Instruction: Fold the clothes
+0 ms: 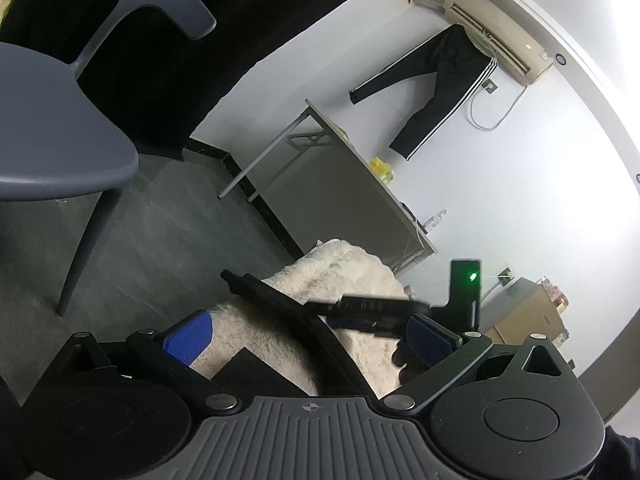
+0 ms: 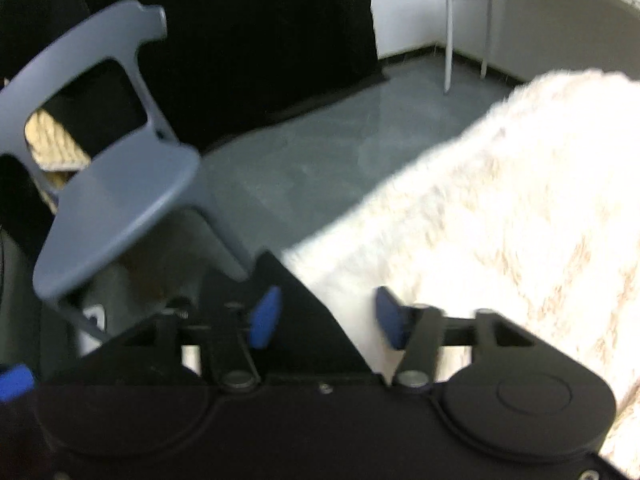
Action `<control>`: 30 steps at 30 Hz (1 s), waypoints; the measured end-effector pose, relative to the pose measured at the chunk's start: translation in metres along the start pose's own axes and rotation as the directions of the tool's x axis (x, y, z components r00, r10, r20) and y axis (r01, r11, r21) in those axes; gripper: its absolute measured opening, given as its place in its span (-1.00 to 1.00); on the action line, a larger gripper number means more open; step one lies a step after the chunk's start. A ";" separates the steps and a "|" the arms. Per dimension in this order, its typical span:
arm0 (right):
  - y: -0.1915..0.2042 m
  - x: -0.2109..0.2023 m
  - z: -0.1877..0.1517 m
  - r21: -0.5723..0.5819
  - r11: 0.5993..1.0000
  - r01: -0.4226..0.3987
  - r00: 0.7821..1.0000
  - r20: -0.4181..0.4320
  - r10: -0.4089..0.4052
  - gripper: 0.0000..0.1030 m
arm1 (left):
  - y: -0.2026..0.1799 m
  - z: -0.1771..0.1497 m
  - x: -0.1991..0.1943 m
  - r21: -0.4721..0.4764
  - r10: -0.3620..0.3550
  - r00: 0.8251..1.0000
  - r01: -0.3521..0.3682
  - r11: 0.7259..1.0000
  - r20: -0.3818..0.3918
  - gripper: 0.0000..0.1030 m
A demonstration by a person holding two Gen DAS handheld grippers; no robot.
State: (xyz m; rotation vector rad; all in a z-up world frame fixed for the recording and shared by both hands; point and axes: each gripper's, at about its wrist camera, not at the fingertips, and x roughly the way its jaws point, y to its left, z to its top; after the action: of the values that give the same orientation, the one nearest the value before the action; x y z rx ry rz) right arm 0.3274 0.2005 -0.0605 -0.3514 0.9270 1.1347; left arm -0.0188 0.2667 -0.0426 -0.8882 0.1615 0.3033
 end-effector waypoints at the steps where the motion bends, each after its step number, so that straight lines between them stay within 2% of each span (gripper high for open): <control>1: -0.005 0.001 -0.002 0.021 0.998 -0.053 0.998 -0.027 0.054 -0.66 | 0.000 0.000 0.000 0.000 0.000 1.000 0.000 1.000 0.000 0.99; 2: -0.008 0.000 -0.002 0.035 0.996 -0.082 0.996 -0.032 0.084 -0.94 | 0.000 0.000 0.000 0.000 0.001 1.000 -0.001 1.000 0.000 0.99; 4: -0.010 -0.013 0.001 0.039 0.992 -0.120 0.993 0.009 0.120 -0.95 | 0.001 0.001 0.000 -0.006 0.000 1.000 0.000 1.000 0.000 0.99; 6: -0.007 -0.025 0.007 0.008 0.994 -0.113 0.992 0.049 0.113 -0.95 | 0.002 0.001 0.001 -0.010 0.000 1.000 0.000 1.000 0.002 0.99; 8: -0.005 -0.040 0.015 -0.020 0.995 -0.100 0.987 0.123 0.102 -0.96 | 0.003 0.000 0.000 -0.010 -0.002 1.000 0.002 1.000 0.002 0.99; 9: -0.002 -0.044 0.019 -0.048 0.997 -0.067 0.984 0.161 0.074 -0.95 | 0.003 0.000 0.000 -0.009 -0.002 1.000 0.002 1.000 0.003 0.99; 10: 0.005 -0.046 0.022 -0.099 0.995 0.017 0.981 0.196 0.002 -0.95 | 0.003 0.000 0.000 -0.008 -0.002 1.000 0.002 1.000 0.004 0.99; 11: 0.010 -0.043 0.023 -0.131 0.987 0.089 0.976 0.209 -0.060 -0.88 | 0.002 0.000 0.001 -0.005 -0.001 1.000 0.001 1.000 0.004 0.99; 12: 0.015 -0.039 0.024 -0.158 0.976 0.153 0.969 0.218 -0.116 -0.70 | 0.002 -0.001 0.001 -0.001 0.000 1.000 0.000 1.000 0.003 0.99; 13: 0.021 -0.027 0.024 -0.198 0.948 0.249 0.960 0.179 -0.215 -0.58 | 0.001 -0.001 0.000 0.002 0.004 1.000 -0.004 1.000 0.004 0.99; 14: 0.023 -0.023 0.024 -0.214 0.934 0.286 0.954 0.159 -0.255 -0.50 | 0.001 -0.001 0.000 0.007 0.010 1.000 -0.010 1.000 0.005 0.99; 15: 0.026 -0.021 0.023 -0.229 0.906 0.357 0.932 0.150 -0.330 -0.50 | 0.001 -0.002 -0.001 0.008 0.012 1.000 -0.012 1.000 0.005 0.99; 16: 0.030 -0.030 0.020 -0.214 0.880 0.425 0.901 0.197 -0.387 -0.47 | 0.001 -0.002 -0.002 0.008 0.014 1.000 -0.014 1.000 0.007 0.99; 17: 0.032 -0.038 0.017 -0.195 0.873 0.448 0.885 0.233 -0.402 -0.38 | 0.001 -0.001 -0.003 0.007 0.017 1.000 -0.017 1.000 0.012 0.99; 19: 0.037 -0.083 -0.004 -0.096 0.908 0.407 0.877 0.317 -0.360 -0.14 | 0.002 0.000 -0.004 -0.001 0.019 1.000 -0.019 1.000 0.017 0.99; 20: 0.036 -0.097 -0.011 -0.072 0.921 0.384 0.880 0.331 -0.341 0.07 | 0.003 0.001 -0.004 -0.010 0.022 1.000 -0.022 1.000 0.020 0.99; 22: 0.041 -0.134 -0.050 -0.041 0.945 0.326 0.897 0.330 -0.295 0.12 | 0.007 0.004 -0.003 -0.026 0.031 0.999 -0.030 0.999 0.016 0.99; 23: 0.042 -0.144 -0.065 -0.040 0.945 0.325 0.896 0.333 -0.294 0.12 | 0.011 0.006 -0.001 -0.039 0.043 0.999 -0.043 0.998 -0.003 0.99; 25: 0.048 -0.173 -0.119 -0.037 0.927 0.373 0.865 0.377 -0.333 0.12 | 0.017 0.008 0.007 -0.053 0.075 0.995 -0.078 0.996 -0.058 0.99; 27: 0.051 -0.200 -0.188 -0.004 0.913 0.408 0.818 0.445 -0.364 0.26 | 0.018 0.006 0.019 -0.039 0.090 0.987 -0.096 0.995 -0.135 0.99; 28: 0.051 -0.213 -0.229 0.016 0.917 0.398 0.811 0.461 -0.360 0.27 | 0.017 0.004 0.023 -0.026 0.094 0.983 -0.099 0.995 -0.156 0.99; 29: 0.049 -0.225 -0.270 0.032 0.925 0.377 0.817 0.459 -0.349 0.26 | 0.014 0.002 0.031 0.003 0.105 0.978 -0.107 0.994 -0.179 0.98; 30: 0.046 -0.233 -0.286 0.037 0.929 0.368 0.822 0.453 -0.344 0.26 | 0.012 0.000 0.039 0.032 0.117 0.972 -0.113 0.993 -0.202 0.96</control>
State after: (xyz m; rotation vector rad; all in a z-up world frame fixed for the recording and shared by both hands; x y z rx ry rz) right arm 0.1309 -0.1148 -0.0400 -0.2703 0.3932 0.8391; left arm 0.0140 0.2808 -0.0615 -0.8907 0.4061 0.3177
